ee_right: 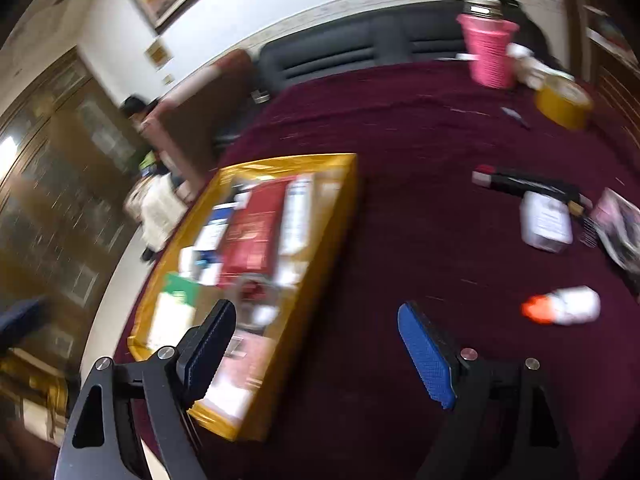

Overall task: Organize objects
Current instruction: 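Move both open tools back toward the charger plug and orange-capped bottle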

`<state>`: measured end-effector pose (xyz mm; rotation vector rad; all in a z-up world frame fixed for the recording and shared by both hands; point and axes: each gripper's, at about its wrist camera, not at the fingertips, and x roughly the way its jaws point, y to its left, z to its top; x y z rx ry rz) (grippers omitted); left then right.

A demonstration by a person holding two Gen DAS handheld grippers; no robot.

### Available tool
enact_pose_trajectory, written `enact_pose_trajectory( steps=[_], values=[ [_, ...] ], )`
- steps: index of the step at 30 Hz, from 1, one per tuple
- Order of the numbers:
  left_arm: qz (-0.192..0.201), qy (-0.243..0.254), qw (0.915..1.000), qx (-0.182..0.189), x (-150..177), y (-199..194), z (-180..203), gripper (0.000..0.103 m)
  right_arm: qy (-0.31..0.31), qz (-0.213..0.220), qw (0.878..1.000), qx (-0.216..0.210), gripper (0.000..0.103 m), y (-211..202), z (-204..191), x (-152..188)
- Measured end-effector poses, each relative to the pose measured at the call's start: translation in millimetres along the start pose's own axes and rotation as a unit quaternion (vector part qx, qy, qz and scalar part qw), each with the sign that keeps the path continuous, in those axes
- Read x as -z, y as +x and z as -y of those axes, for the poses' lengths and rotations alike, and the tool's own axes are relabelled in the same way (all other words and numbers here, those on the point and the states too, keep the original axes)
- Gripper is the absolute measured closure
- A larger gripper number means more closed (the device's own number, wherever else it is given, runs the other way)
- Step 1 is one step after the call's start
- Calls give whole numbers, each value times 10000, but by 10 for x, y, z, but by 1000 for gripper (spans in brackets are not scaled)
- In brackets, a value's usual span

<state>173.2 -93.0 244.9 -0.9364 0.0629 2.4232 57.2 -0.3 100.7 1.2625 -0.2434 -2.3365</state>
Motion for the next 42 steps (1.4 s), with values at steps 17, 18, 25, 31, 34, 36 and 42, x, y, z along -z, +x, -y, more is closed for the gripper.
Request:
enact_pose_trajectory(
  steps=[17, 18, 25, 31, 34, 36, 42],
  values=[
    [-75, 1670, 9810, 986, -269, -337, 1846, 11, 1842, 232, 9822, 298, 16, -473, 1666, 474],
    [-159, 1700, 9804, 986, -261, -281, 1862, 11, 1843, 258, 9821, 278, 16, -474, 1686, 478],
    [-536, 1667, 9812, 807, -52, 268, 1458, 6, 1805, 583, 9813, 339, 16, -595, 1840, 392],
    [-1278, -261, 9914, -15, 375, 1422, 113, 6, 1728, 1065, 9766, 707, 14, -742, 2108, 122],
    [-1383, -583, 9876, -467, 615, 1668, -190, 6, 1742, 1082, 9754, 812, 14, -658, 2237, -93],
    [-1397, -812, 9856, -498, 751, 1750, -325, 6, 1694, 1012, 9778, 709, 14, -552, 2249, -218],
    [-1356, -1277, 9817, -406, 943, 1763, -519, 6, 1253, 476, 9893, 581, 14, -18, 1989, -576]
  ],
)
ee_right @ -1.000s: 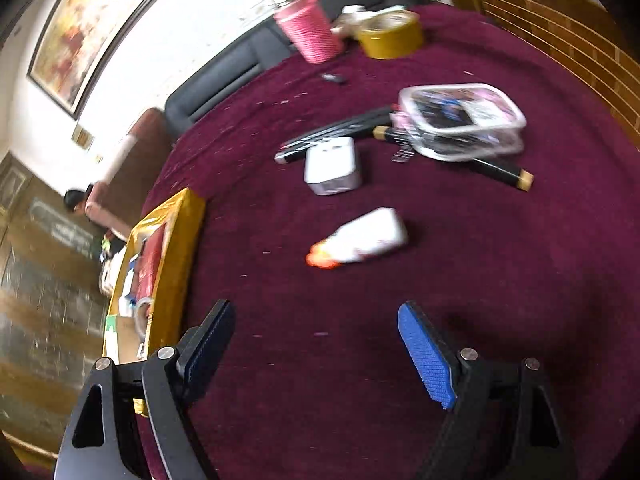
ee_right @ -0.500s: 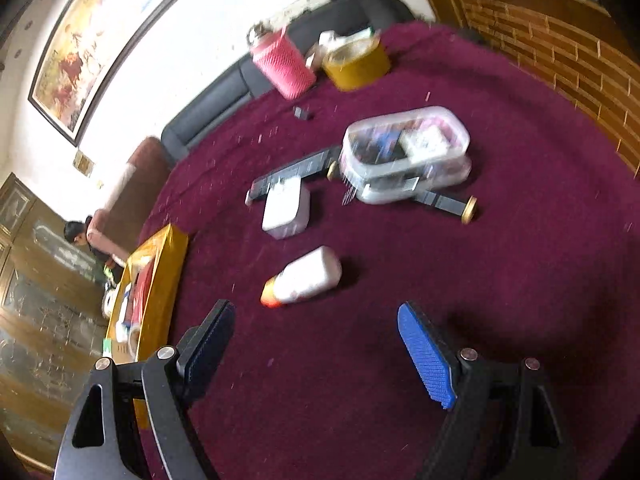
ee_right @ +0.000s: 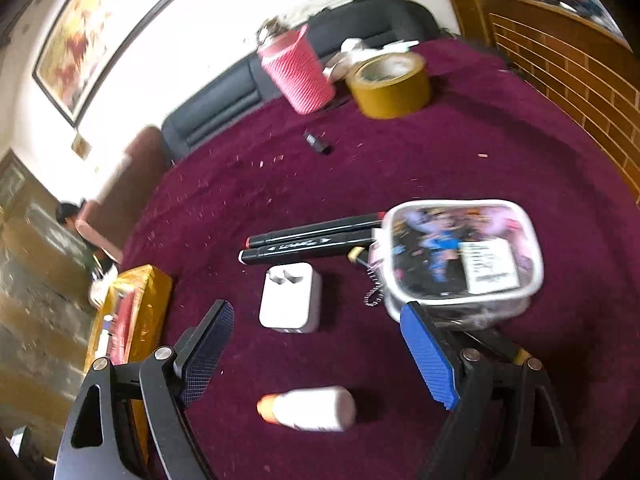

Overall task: Organize objects
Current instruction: 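Move both open tools back toward the charger plug and orange-capped bottle, then grasp the white charger plug with the right tool, then hold the charger in the right tool while the left tool grasps the orange-capped bottle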

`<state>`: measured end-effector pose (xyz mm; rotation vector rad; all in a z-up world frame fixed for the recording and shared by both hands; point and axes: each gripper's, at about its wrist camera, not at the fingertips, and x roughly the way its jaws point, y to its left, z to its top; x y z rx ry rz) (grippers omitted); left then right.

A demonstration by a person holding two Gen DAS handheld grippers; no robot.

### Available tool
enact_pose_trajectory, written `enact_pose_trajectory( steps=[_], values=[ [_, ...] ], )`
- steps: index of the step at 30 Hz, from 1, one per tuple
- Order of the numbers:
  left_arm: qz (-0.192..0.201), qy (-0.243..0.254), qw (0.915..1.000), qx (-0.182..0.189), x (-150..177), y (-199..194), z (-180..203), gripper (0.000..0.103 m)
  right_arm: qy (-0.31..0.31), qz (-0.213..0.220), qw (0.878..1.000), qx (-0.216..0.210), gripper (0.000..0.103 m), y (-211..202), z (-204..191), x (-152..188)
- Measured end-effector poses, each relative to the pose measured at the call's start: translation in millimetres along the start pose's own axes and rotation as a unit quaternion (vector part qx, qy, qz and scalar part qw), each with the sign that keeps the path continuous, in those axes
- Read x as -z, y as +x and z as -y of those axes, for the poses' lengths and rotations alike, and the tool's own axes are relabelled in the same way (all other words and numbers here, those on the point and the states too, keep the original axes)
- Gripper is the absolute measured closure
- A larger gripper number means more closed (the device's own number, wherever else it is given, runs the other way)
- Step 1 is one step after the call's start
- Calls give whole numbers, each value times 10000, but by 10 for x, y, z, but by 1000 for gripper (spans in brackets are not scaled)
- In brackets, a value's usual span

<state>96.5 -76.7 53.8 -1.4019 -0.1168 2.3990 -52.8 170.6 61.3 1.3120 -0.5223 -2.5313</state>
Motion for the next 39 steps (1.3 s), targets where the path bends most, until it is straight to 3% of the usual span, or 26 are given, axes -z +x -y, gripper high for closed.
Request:
enact_pose_trajectory(
  steps=[6, 9, 10, 12, 13, 16, 21, 25, 29, 31, 35, 39],
  values=[
    [12, -67, 10000, 34, 33, -33, -37, 6, -370, -344, 9976, 464, 14, 435, -295, -49],
    [27, -50, 10000, 59, 2, -23, -43, 6, -564, -475, 9926, 963, 15, 637, -397, -39],
    [56, -16, 10000, 63, -8, -34, -36, 6, -641, -478, 9908, 1095, 20, 676, -415, -33],
    [121, 82, 9999, 78, -35, -52, -11, 6, -880, -342, 9864, 1342, 55, 670, -464, -8],
    [153, 138, 9998, 80, -53, -56, 8, 6, -895, -410, 9865, 1306, 60, 669, -468, -1],
    [329, 484, 9983, 51, -156, -51, 131, 6, -829, -382, 9880, 1246, 61, 562, -386, 50],
    [773, 1472, 9861, -60, -383, 77, 487, 6, -328, -293, 9943, 974, 60, 124, -5, 308],
    [596, 2025, 9773, 159, -624, 432, 807, 6, 51, 93, 9963, 858, 60, -321, 350, 579],
    [450, 2838, 9578, 111, -869, 889, 1223, 6, 366, 446, 9959, 703, 60, -540, 636, 724],
    [221, 2640, 9641, 192, -1017, 1075, 1284, 6, 509, 543, 9957, 546, 60, -568, 728, 745],
    [16, 1598, 9864, 380, -1193, 1225, 1240, 6, 678, 541, 9957, 315, 60, -510, 820, 738],
    [-91, 1503, 9885, -123, -1182, 1440, 1347, 10, 687, 555, 9958, 243, 59, -517, 834, 740]
  ],
)
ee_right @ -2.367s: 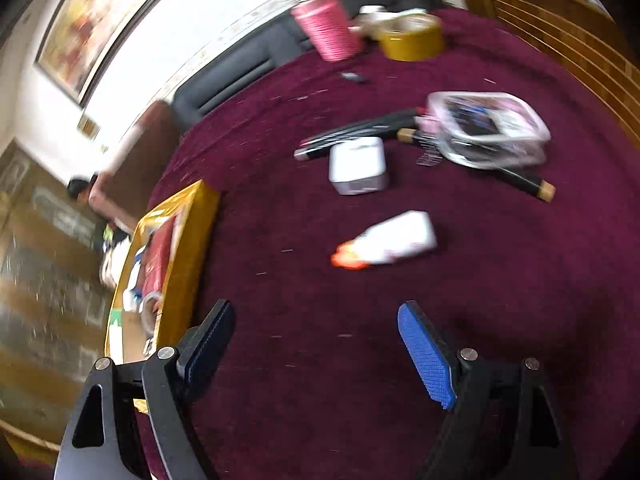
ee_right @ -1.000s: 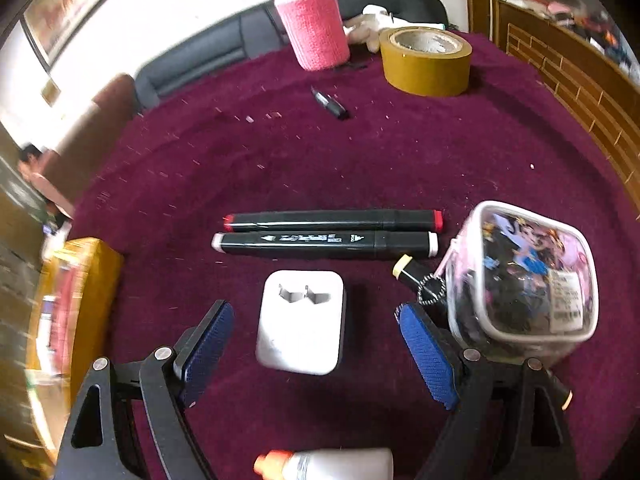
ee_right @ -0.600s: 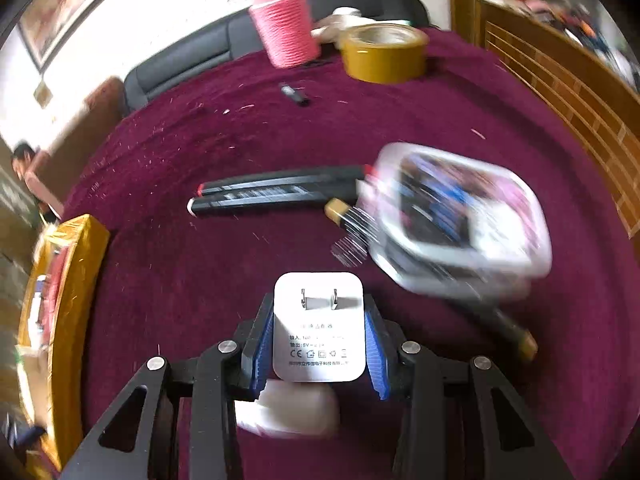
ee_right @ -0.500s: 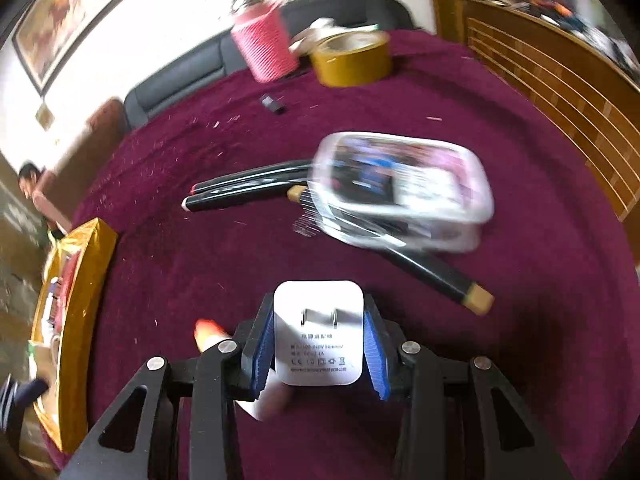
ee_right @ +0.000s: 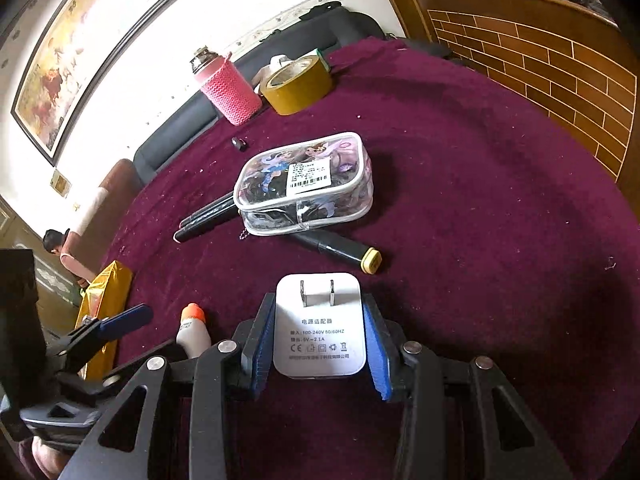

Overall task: Organize objects
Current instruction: 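Hold the charger in the right tool while the left tool grasps the orange-capped bottle, then carry the charger and orange-capped bottle into the tray and open both tools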

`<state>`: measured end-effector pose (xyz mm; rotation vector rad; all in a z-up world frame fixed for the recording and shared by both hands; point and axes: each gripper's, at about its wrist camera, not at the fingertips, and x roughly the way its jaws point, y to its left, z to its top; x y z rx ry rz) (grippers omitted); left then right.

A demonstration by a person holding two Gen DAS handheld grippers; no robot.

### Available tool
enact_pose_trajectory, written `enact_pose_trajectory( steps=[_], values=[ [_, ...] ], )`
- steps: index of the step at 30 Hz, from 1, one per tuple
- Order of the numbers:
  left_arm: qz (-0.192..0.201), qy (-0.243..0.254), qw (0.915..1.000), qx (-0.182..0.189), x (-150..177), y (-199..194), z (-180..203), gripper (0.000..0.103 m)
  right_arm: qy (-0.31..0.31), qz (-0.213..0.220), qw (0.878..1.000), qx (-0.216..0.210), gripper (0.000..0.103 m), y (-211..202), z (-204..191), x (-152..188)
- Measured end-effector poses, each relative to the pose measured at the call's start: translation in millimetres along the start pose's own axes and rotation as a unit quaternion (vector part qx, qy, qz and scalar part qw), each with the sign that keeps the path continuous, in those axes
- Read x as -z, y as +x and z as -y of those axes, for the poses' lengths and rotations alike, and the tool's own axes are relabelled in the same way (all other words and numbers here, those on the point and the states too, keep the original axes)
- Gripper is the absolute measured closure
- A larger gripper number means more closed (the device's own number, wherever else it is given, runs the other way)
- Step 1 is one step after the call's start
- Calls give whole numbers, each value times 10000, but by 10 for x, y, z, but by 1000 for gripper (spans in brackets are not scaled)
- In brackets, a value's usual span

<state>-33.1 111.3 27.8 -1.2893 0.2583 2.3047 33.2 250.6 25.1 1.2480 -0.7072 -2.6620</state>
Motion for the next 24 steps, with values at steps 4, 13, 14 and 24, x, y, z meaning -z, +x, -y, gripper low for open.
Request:
enact_pose_trajectory(
  steps=[4, 13, 14, 24],
  values=[
    [-45, 107, 9995, -301, 43, 107, 89, 67, 34, -6, 10000, -56, 59, -23, 30, 12],
    [97, -369, 9993, 14, 174, -23, -87, 78, -88, 21, 10000, 22, 59, -24, 0, 39],
    [120, -424, 9990, 34, 210, -67, -117, 78, -105, 28, 9999, 30, 59, -24, -4, 42],
    [901, -1158, 9888, 262, 797, -1003, -639, 77, -139, 243, 9996, 7, 60, -89, -42, 46]
  ],
)
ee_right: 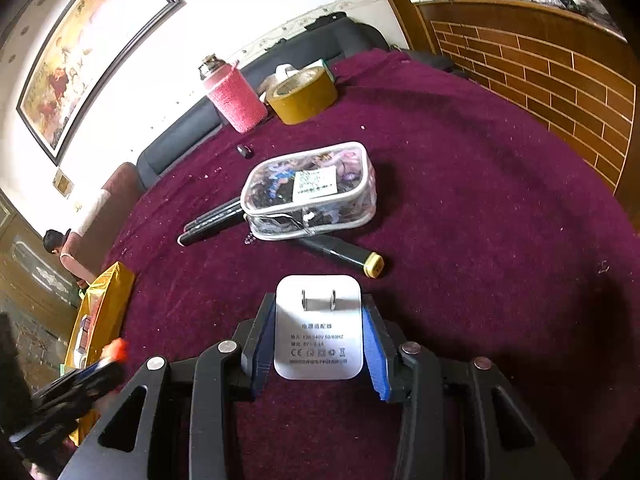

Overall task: Organize objects
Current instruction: 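Carry the charger and orange-capped bottle into the tray and open both tools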

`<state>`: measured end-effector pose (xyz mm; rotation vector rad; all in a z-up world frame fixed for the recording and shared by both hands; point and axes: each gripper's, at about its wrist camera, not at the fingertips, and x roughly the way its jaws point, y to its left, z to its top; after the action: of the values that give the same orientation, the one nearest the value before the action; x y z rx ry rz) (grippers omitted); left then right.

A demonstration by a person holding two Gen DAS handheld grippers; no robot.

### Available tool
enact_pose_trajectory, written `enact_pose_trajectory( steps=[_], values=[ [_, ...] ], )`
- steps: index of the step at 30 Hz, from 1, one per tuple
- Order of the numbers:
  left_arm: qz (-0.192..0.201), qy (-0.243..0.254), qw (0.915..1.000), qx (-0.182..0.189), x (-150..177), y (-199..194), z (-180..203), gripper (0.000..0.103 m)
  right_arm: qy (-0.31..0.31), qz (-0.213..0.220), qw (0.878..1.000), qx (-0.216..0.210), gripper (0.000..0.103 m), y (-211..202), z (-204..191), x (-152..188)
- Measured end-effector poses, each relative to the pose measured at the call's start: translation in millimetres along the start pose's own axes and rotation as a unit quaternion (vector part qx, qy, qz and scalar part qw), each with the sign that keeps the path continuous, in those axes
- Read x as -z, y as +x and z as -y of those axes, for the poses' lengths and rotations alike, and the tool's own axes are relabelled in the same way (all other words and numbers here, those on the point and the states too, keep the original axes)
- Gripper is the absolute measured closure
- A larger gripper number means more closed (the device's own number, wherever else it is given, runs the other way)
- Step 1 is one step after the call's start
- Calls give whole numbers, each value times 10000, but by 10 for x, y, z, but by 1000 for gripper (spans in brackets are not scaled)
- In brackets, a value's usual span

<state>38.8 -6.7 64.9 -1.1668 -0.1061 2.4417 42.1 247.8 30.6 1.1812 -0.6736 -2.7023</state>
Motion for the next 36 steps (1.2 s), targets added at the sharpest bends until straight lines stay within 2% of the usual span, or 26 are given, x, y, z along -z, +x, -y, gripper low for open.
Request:
enact_pose_trajectory(
  steps=[5, 11, 15, 19, 26, 33, 36],
  values=[
    [574, -338, 9974, -264, 182, -704, -451, 77, -162, 19, 9999, -43, 60, -37, -130, 11],
    [1096, -880, 9867, -824, 376, -1402, -1171, 77, -192, -220, 9974, -659, 60, -115, -527, 49],
    [1184, -1220, 9788, -1145, 469, -1622, -1643, 77, -439, -422, 9924, -1069, 60, -97, -967, 72],
    [1170, -1370, 9721, -1502, 570, -1694, -2027, 77, -813, -633, 9846, -1414, 59, -19, -1523, 166],
    [926, -1469, 9691, -1754, 696, -1580, -2428, 77, -1319, -1052, 9692, -1794, 59, 237, -2394, 341],
    [545, -1432, 9742, -1659, 625, -1298, -2658, 77, -1725, -1460, 9575, -1791, 59, 643, -3074, 470],
    [366, -1445, 9751, -1642, 623, -1168, -2679, 77, -1916, -1614, 9549, -1593, 59, 885, -3317, 537]
  ],
)
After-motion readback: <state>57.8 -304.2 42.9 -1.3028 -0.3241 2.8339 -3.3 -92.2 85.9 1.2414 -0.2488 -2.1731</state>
